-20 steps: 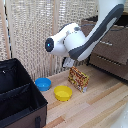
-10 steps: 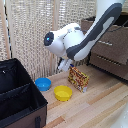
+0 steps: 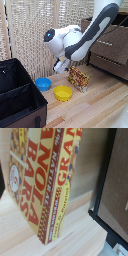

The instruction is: Kindly move your gripper toward the top drawer's handle. With caution, hold the handle robustly using your gripper and pull open the top drawer. Let the handle go. Relocate your gripper to the bowl placed in the background. Gently hold the bowl using your gripper. Bring the gripper and the bowl to the ajar drawer. Softly release the bowl into it.

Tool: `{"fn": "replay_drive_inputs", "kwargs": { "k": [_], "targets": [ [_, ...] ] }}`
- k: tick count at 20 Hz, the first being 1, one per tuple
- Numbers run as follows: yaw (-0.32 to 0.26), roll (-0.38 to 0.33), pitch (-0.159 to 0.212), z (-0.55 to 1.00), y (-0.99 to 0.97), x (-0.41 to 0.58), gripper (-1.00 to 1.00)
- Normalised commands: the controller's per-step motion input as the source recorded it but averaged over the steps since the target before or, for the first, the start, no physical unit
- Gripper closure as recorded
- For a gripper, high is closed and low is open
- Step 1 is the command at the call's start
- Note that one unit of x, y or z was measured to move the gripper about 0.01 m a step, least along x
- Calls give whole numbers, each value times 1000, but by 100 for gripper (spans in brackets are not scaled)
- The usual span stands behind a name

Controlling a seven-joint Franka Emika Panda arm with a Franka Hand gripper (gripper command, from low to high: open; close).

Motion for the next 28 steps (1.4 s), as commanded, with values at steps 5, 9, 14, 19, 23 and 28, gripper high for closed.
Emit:
{"fn": "replay_drive_inputs", "kwargs": {
  "k": [5, 9, 14, 19, 23, 28],
  "targets": [
    [-239, 209, 77, 226, 72, 352, -100],
    [-238, 217, 104, 210, 66, 379, -100],
    [-226, 219, 111, 214, 96, 409, -100],
    [-202, 212, 93, 317, 239, 281, -100],
    [-211, 204, 64, 354, 238, 138, -100],
    [-257, 195, 32, 375, 108, 30, -100]
  ]
}}
